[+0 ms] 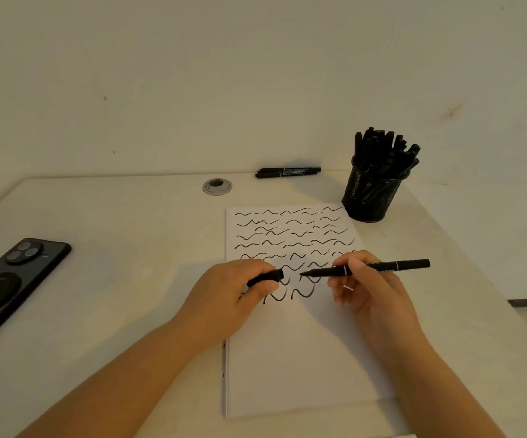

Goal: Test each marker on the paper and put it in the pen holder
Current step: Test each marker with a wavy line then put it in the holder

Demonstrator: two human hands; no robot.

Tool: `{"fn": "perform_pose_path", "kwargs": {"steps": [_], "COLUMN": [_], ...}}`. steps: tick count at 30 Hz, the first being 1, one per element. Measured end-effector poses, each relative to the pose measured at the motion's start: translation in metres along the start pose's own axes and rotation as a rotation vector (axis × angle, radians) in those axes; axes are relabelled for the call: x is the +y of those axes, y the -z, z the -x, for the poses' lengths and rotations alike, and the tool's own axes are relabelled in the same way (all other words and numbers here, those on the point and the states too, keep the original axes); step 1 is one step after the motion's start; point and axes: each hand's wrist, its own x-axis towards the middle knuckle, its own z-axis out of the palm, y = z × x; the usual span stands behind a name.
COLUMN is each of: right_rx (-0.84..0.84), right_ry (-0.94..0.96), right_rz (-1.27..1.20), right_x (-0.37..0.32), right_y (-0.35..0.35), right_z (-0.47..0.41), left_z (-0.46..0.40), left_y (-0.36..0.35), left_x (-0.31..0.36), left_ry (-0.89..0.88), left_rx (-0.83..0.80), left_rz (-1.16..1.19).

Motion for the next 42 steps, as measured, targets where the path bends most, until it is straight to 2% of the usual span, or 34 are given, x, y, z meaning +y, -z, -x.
{"fn": "perform_pose_path", "kwargs": {"steps": [16,23,27,33,38,42], "right_rx": [-0.058,-0.173,-0.165,-0.207,-0.282,-0.24], "right_ry": [0.032,0.07,0.084,0.111,0.17,0.174], "right_rz": [0.172,0.223,0.201,0.192,0.216,0.228], "right_x": [0.006,0.003,0.004,0.007,0.007,0.008], "right_y": [-0.004,-0.012,-0.014,-0.013,-0.015,-0.014], "right_z": [0.003,0.008,0.01,0.012,0.015,0.014], "left_z": [0.002,0.006,0.007,0.005,0.003,0.003], "left_y": [-0.004,-0.011,-0.013,-0.011,-0.006,-0.004], "left_x": [0.008,0.015,0.017,0.015,0.013,0.012], "left_ry": [-0.018,-0.006,0.027,0.099,0.088,0.079], "left_rx": [-0.046,-0.039,-0.033,-0.163,-0.236,-0.256], "left_rz": [0.021,0.162,0.224,0.394,0.433,0.435]}}
